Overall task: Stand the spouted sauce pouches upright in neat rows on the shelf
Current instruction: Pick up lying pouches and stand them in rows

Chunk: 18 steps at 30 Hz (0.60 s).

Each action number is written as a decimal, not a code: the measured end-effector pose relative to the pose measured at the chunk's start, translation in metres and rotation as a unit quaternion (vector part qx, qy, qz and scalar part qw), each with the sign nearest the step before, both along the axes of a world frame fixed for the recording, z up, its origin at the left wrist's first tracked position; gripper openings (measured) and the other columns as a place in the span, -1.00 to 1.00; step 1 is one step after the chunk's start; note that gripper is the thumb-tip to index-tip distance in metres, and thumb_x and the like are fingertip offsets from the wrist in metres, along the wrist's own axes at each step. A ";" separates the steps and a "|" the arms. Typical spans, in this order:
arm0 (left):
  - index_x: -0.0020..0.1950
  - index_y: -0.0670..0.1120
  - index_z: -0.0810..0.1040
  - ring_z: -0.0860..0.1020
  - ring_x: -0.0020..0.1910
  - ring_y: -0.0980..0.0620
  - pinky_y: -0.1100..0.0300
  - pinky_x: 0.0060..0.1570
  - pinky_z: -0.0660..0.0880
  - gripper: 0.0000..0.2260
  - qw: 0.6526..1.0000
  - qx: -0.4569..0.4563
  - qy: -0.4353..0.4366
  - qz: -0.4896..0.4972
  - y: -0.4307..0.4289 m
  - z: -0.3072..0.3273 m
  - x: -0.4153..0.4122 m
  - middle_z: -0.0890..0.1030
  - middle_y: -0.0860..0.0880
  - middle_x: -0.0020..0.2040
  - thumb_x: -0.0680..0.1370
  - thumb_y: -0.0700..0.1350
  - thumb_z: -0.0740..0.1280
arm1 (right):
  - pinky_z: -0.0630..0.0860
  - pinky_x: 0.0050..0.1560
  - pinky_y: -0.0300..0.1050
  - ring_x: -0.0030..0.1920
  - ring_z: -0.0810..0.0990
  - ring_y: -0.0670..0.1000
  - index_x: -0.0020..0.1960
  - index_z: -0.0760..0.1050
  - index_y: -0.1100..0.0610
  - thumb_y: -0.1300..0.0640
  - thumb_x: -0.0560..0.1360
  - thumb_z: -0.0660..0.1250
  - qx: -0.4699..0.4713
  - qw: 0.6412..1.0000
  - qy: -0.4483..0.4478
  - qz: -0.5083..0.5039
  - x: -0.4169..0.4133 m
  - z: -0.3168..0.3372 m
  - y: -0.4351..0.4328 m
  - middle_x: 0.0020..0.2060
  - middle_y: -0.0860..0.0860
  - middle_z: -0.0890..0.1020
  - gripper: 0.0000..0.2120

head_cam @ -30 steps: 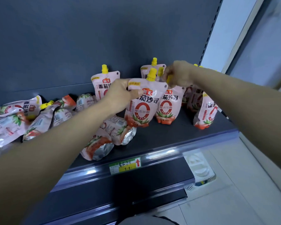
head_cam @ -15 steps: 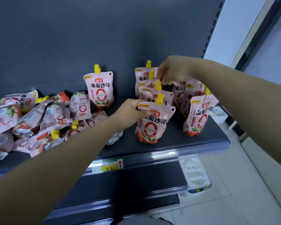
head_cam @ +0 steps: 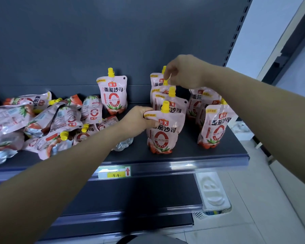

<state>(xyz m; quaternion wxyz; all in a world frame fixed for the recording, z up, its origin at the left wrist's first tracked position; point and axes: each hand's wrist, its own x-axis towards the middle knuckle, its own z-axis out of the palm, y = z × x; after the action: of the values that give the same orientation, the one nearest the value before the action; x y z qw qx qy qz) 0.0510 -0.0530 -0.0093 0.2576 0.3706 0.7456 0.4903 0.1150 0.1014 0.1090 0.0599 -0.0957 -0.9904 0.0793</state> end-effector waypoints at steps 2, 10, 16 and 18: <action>0.04 -0.18 0.59 0.61 0.03 -0.03 0.07 0.12 0.54 -0.83 1.000 -0.004 0.006 -0.003 -0.001 0.001 0.001 0.65 -0.10 0.02 0.47 -0.33 0.36 | 0.36 0.02 -0.19 0.02 0.44 -0.04 0.19 0.55 0.15 0.24 0.53 0.24 0.003 1.000 0.002 0.011 0.001 0.001 -0.002 0.12 0.04 0.56 -0.74; 0.10 -0.18 0.55 0.54 -0.08 0.16 0.43 -0.07 0.51 -0.77 0.996 0.065 0.034 0.056 -0.022 0.017 -0.006 0.59 0.01 -0.08 0.47 -0.37 0.34 | 0.39 -0.04 -0.19 0.01 0.53 0.03 0.14 0.57 0.17 0.25 0.53 0.24 0.024 0.998 0.014 0.057 -0.007 0.009 -0.021 -0.12 -0.02 0.54 -0.77; 0.09 -0.23 0.56 0.55 -0.16 0.23 0.48 -0.11 0.50 -0.77 0.988 0.063 0.072 0.119 -0.063 0.025 -0.022 0.59 -0.03 -0.10 0.47 -0.41 0.33 | 0.49 0.18 0.00 0.12 0.56 0.15 0.12 0.59 0.22 0.28 0.51 0.20 0.067 0.989 0.036 0.128 -0.037 0.014 -0.059 0.08 0.13 0.64 -0.74; 0.06 -0.23 0.56 0.55 -0.24 0.30 0.51 -0.17 0.48 -0.80 0.984 0.059 0.084 0.148 -0.083 0.026 -0.031 0.59 0.00 -0.13 0.48 -0.41 0.32 | 0.51 0.15 0.03 0.09 0.58 0.16 0.10 0.59 0.25 0.30 0.49 0.19 0.066 0.986 0.039 0.150 -0.049 0.012 -0.075 0.05 0.15 0.65 -0.73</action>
<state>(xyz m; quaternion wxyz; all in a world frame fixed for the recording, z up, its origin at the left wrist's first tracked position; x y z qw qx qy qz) 0.0204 -0.1357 0.0167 0.0964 0.3104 0.7813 0.5329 0.0665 0.0265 0.1206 0.0917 0.0613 -0.9936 0.0257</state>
